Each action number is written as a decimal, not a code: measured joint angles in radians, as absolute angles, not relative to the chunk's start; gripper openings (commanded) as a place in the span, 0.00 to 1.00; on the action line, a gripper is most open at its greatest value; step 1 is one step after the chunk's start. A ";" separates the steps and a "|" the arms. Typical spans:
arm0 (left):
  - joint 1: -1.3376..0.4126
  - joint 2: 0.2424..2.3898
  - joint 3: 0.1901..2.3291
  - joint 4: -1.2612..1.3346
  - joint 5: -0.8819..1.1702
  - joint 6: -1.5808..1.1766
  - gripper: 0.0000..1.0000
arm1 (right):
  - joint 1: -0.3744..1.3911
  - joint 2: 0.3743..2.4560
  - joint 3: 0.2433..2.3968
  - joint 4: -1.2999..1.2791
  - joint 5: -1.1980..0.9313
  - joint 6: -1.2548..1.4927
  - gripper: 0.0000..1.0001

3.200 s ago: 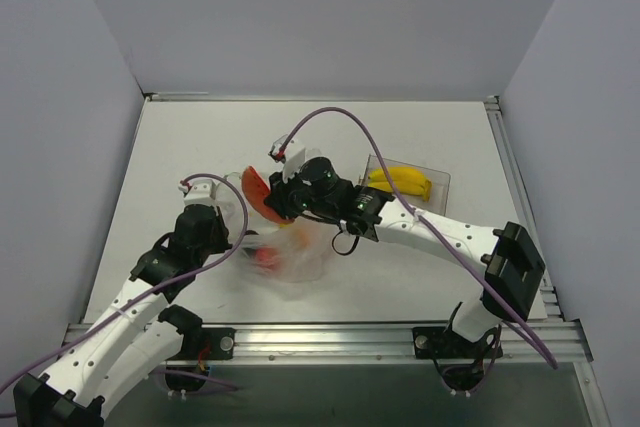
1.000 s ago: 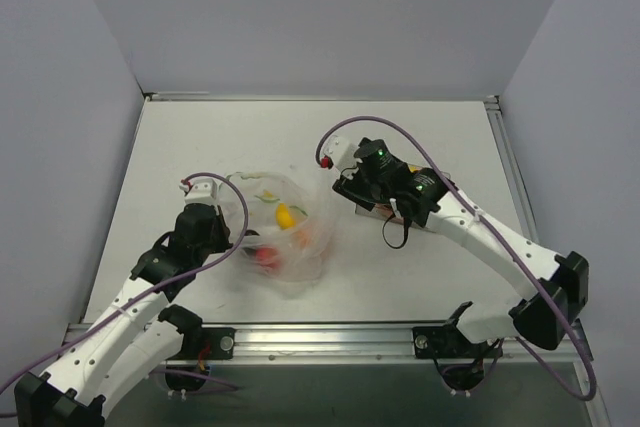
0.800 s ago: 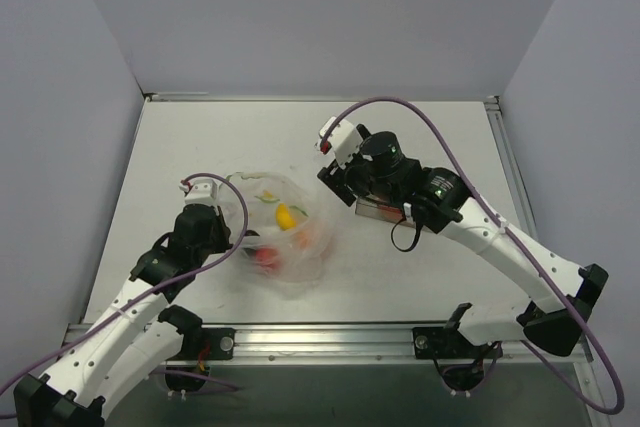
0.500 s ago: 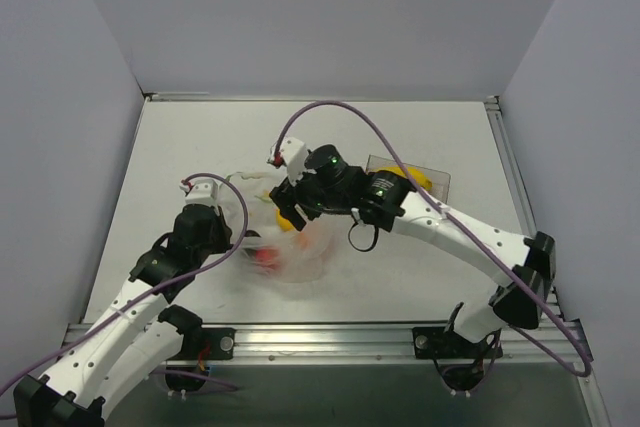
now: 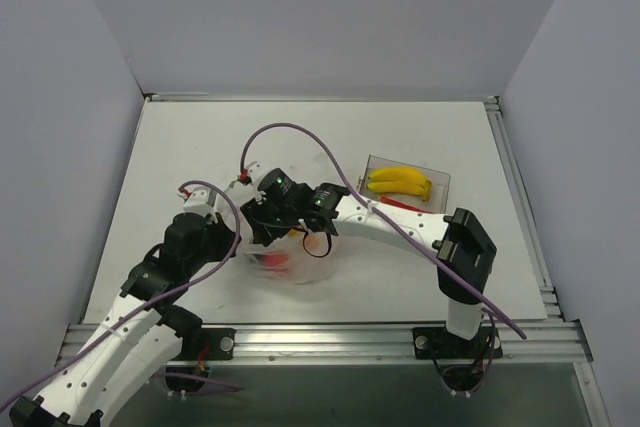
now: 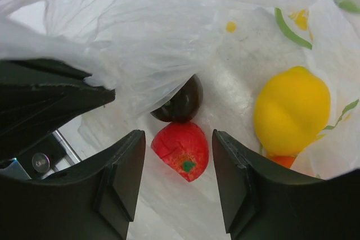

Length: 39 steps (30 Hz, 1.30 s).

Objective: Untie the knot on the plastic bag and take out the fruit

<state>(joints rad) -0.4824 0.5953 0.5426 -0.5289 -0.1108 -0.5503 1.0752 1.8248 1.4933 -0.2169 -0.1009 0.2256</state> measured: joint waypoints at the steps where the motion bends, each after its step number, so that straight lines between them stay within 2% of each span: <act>1: -0.482 0.585 0.536 -0.529 -0.099 -0.559 0.00 | 1.075 1.831 1.492 -0.212 -0.098 0.240 0.49; 6: -0.482 0.584 0.522 -0.549 -0.059 -0.593 0.00 | 1.075 1.842 1.439 -0.191 -0.094 0.312 0.49; 16: -0.482 0.611 0.522 -0.561 -0.028 -0.617 0.00 | 1.075 1.893 1.382 -0.215 -0.150 0.412 0.71; 19: -0.482 0.612 0.522 -0.565 -0.024 -0.618 0.00 | 1.075 1.910 1.382 -0.234 -0.169 0.423 0.75; 23: -0.482 0.616 0.522 -0.567 -0.023 -0.618 0.00 | 1.075 1.931 1.382 -0.265 -0.192 0.431 0.73; 24: -0.483 0.617 0.522 -0.568 -0.023 -0.618 0.00 | 1.076 1.937 1.382 -0.271 -0.196 0.431 0.72; 26: -0.483 0.619 0.522 -0.569 -0.022 -0.618 0.00 | 1.077 1.952 1.382 -0.276 -0.200 0.434 0.62; 27: -0.483 0.620 0.522 -0.569 -0.022 -0.618 0.00 | 1.078 1.960 1.384 -0.277 -0.204 0.437 0.50; 29: -0.483 0.622 0.522 -0.569 -0.022 -0.617 0.00 | 1.079 1.966 1.392 -0.277 -0.213 0.439 0.36; 30: -0.483 0.622 0.522 -0.569 -0.022 -0.617 0.00 | 1.081 1.967 1.394 -0.278 -0.213 0.439 0.23; 31: -0.482 0.623 0.522 -0.569 -0.023 -0.617 0.00 | 1.082 1.967 1.395 -0.278 -0.213 0.438 0.19; 36: -0.483 0.627 0.522 -0.567 -0.036 -0.603 0.00 | 1.082 1.964 1.399 -0.278 -0.186 0.418 0.03; 39: -0.483 0.646 0.535 -0.565 -0.062 -0.569 0.00 | 1.082 1.940 1.399 -0.273 -0.149 0.396 0.00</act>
<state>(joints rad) -0.4828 0.6460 0.5350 -0.5652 -0.0620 -0.5686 1.0817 1.9396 1.3994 -0.2729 -0.1486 0.3958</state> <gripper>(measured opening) 0.028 0.561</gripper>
